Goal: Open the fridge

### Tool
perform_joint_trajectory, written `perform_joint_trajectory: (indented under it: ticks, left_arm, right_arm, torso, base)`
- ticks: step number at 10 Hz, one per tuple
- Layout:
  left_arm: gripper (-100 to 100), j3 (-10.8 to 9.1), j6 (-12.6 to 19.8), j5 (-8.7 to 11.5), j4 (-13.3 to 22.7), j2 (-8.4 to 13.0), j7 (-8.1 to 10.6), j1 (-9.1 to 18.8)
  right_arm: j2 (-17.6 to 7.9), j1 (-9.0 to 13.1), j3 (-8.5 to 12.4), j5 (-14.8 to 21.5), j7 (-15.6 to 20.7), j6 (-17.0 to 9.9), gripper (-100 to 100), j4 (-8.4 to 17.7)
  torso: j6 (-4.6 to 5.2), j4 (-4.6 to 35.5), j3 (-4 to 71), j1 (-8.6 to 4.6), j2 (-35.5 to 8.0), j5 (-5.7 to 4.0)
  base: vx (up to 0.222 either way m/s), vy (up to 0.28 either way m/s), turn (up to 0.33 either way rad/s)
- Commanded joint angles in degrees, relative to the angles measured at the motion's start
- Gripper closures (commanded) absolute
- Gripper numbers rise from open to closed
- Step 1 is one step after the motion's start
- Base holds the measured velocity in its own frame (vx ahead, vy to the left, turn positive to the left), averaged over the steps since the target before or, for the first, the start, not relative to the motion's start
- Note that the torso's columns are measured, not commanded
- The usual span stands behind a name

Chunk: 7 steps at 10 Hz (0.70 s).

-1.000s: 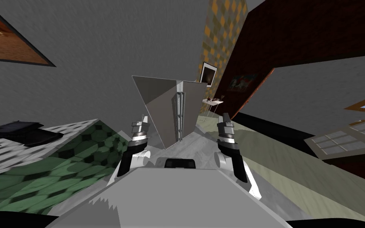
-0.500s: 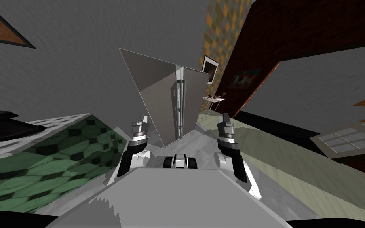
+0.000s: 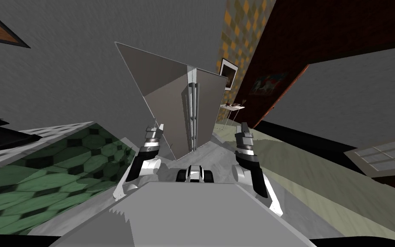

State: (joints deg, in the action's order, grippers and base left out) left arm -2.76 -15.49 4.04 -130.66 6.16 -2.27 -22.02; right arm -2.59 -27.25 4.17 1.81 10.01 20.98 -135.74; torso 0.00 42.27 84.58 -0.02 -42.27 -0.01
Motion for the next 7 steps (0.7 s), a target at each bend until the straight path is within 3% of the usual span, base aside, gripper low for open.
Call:
perform_joint_trajectory:
  ticks: [1, 4, 5, 6, 7]
  left_arm:
    - [-100, -0.82, 3.34, -0.62, -0.08, 1.01, 0.58, 2.04]
    - [-100, -2.60, 8.40, -1.78, -0.12, 2.41, 1.86, 6.41]
    - [-100, -2.60, 9.40, -1.78, -0.12, 2.41, 1.86, 6.41]
    - [-100, -3.59, 11.04, -2.41, -0.14, 2.95, 2.59, 8.81]
    - [-100, -3.59, 12.59, -2.41, -0.14, 2.95, 2.59, 8.89]
  right_arm:
    - [0.00, 0.00, 0.00, 0.00, 0.00, 0.00, 0, 0.00]
    - [0.00, 0.01, 0.00, 0.00, 0.00, 0.00, 0, 0.00]
    - [0.00, 0.00, 0.00, 0.00, 0.00, 0.00, 0, 0.00]
    - [0.00, 0.00, 0.00, 0.00, 0.00, 0.00, 0, 0.00]
    - [0.00, 0.00, 0.00, 0.00, 0.00, 0.00, 0, 0.00]
  torso:
    - [-0.01, 0.03, -0.04, 0.06, -0.06, 0.02]
    - [0.00, 0.02, -0.03, 0.05, -0.05, 0.02]
    - [-0.01, 0.00, 0.03, 0.00, 0.05, 0.01]
    - [-0.01, -0.01, 0.03, 0.01, 0.03, 0.00]
    - [0.00, 0.00, 0.03, -0.05, 0.06, -0.01]
  base:
    - [0.042, -0.055, 0.017]
    - [0.047, -0.061, 0.033]
    - [0.058, -0.060, 0.024]
    - [0.069, -0.079, 0.043]
    - [0.057, -0.072, 0.024]
